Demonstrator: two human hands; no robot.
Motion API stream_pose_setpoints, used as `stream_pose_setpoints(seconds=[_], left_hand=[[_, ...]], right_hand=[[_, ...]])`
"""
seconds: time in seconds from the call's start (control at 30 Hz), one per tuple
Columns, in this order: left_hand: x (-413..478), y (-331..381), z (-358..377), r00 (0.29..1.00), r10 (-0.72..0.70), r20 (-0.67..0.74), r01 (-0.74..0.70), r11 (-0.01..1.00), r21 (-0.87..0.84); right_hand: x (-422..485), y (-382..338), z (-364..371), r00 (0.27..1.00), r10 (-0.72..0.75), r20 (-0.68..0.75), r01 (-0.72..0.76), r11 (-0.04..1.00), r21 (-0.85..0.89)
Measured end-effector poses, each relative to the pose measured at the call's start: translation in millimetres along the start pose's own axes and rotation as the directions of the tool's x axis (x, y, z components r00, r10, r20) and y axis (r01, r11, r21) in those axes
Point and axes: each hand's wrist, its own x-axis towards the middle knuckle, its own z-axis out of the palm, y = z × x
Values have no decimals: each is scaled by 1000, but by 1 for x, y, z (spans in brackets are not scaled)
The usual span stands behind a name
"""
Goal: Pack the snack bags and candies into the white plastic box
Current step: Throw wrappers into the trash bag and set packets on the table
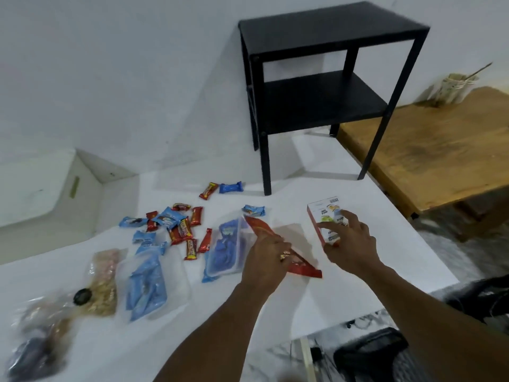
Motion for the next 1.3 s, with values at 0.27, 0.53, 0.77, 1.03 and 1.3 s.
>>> stream_pose_setpoints(seconds=[0.27,0.53,0.77,1.03,1.3], left_hand=[[-100,-34,-131,969,30,-244,-53,995,-87],[-275,-155,-269,903,-62,-426,95,994,55],[-445,-276,-331,709,-392,-587,473,881,-18],[-627,-383,-249,172,-891,-419,774,386,-502],[-707,-490,-67,-84,-990,-112,759,10,-652]], right_hand=[[-69,-150,-29,975,-178,-130,176,984,-28],[-169,-342,27,884,-457,-95,464,882,80],[-271,-529,126,666,-720,197,703,694,158],[-421,-604,332,185,-682,708,786,535,311],[-475,-518,565,-30,-238,971,658,727,198]])
